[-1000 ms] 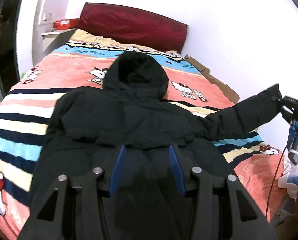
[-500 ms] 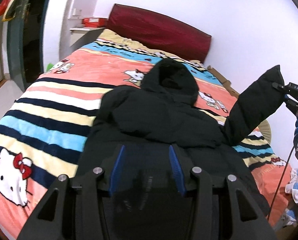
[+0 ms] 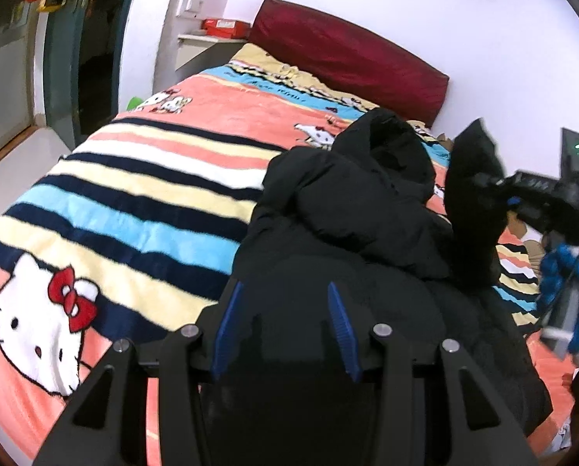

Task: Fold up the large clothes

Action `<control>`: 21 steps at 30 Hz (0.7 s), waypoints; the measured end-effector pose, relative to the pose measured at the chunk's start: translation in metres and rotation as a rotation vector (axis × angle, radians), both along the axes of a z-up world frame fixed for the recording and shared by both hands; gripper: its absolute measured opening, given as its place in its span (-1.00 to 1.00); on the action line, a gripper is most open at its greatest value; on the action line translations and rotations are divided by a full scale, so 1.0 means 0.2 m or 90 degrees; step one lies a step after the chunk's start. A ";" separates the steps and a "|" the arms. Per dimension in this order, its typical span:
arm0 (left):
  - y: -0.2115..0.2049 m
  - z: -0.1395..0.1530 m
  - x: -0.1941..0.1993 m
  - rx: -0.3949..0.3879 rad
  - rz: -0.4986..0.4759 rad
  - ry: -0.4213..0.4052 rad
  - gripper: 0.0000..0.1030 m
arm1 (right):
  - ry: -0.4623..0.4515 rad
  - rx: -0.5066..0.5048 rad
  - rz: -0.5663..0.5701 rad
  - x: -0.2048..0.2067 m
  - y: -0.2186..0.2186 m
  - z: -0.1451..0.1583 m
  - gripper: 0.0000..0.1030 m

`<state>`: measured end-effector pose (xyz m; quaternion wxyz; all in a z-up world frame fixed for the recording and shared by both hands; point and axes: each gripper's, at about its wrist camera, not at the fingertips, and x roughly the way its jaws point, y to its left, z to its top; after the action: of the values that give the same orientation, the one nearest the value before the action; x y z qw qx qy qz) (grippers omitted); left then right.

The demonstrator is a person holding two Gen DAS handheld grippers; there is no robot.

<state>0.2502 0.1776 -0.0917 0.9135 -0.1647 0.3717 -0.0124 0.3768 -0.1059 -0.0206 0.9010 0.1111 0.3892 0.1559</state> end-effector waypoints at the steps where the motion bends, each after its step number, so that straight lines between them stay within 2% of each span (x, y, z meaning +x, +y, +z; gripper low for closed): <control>1: 0.01 -0.02 0.00 -0.001 0.002 0.004 -0.15 | 0.006 -0.008 0.004 0.00 0.03 -0.04 -0.66; 3: 0.02 -0.06 0.00 -0.007 0.005 0.011 -0.15 | 0.031 -0.029 0.015 0.01 0.14 -0.16 -0.66; 8: 0.04 -0.09 0.00 -0.014 0.013 0.011 -0.15 | 0.070 -0.078 0.029 0.04 0.26 -0.36 -0.59; 12: 0.06 -0.09 0.00 -0.019 0.027 0.012 -0.15 | 0.089 -0.095 0.038 0.05 0.30 -0.44 -0.47; 16: 0.05 -0.05 -0.01 -0.009 0.030 0.012 -0.15 | 0.095 -0.086 0.064 0.03 0.32 -0.43 -0.06; 18: 0.03 -0.02 -0.02 0.002 0.030 0.012 -0.15 | 0.092 -0.074 0.080 0.01 0.32 -0.39 0.06; 21: 0.01 0.04 -0.01 0.015 0.026 0.009 -0.15 | 0.072 -0.053 0.104 -0.05 0.30 -0.30 0.06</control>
<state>0.2487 0.1792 -0.0833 0.9127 -0.1616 0.3751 0.0116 0.3678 -0.0451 -0.0804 0.8656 0.0499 0.4537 0.2059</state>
